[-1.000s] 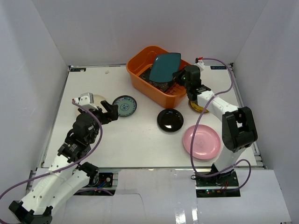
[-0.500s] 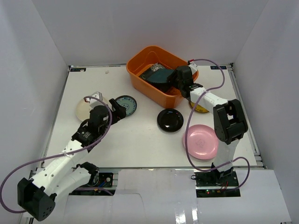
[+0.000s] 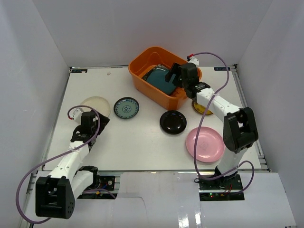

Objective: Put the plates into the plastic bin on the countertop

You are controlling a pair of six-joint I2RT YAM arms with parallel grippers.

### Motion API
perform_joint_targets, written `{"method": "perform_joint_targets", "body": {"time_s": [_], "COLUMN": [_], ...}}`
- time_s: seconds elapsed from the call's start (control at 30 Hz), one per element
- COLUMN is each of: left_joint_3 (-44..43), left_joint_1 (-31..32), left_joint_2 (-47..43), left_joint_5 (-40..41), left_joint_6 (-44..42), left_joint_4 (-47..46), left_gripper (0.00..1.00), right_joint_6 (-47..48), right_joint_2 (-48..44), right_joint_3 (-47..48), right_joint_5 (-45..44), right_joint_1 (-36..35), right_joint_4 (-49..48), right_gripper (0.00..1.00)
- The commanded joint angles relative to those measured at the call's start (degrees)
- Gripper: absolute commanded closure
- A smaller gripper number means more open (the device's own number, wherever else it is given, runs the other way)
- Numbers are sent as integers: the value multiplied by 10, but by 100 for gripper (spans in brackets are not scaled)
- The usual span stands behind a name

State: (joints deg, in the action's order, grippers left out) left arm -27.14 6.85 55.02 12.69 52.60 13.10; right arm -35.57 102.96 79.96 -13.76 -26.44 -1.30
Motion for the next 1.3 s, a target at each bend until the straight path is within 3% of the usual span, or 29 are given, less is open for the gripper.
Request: {"method": "perform_joint_targets", "body": {"time_s": [0.0, 0.13, 0.43, 0.63, 0.77, 0.97, 1.2, 1.27], "left_joint_3": [25, 46, 16, -56, -90, -133, -158, -160], "left_joint_1": [-47, -111, -151, -151, -151, -151, -151, -151], "left_joint_2": [-11, 2, 106, 180, 227, 275, 296, 297], "left_joint_5": [-42, -25, 20, 81, 94, 103, 119, 122], "left_joint_6": [30, 46, 75, 36, 9, -24, -57, -63], "left_joint_4": [-15, -30, -42, -17, 6, 15, 24, 25], "left_gripper": [4, 4, 8, 16, 21, 35, 62, 75], "right_joint_6": [52, 67, 119, 119, 110, 77, 60, 55], "right_joint_2": [-72, -164, -377, -482, -524, -514, -465, -456], "right_joint_3": [-11, -67, -332, -467, -500, -488, -492, -496], "right_joint_5": [37, 79, 61, 15, -24, -92, -101, -115], "right_joint_1": [-2, -12, -89, -135, -143, -169, -208, -216], "right_joint_4": [-15, -29, -32, 47, 135, 251, 277, 278], "right_gripper": [9, 0, 30, 30, 25, 21, 19, 19]}}
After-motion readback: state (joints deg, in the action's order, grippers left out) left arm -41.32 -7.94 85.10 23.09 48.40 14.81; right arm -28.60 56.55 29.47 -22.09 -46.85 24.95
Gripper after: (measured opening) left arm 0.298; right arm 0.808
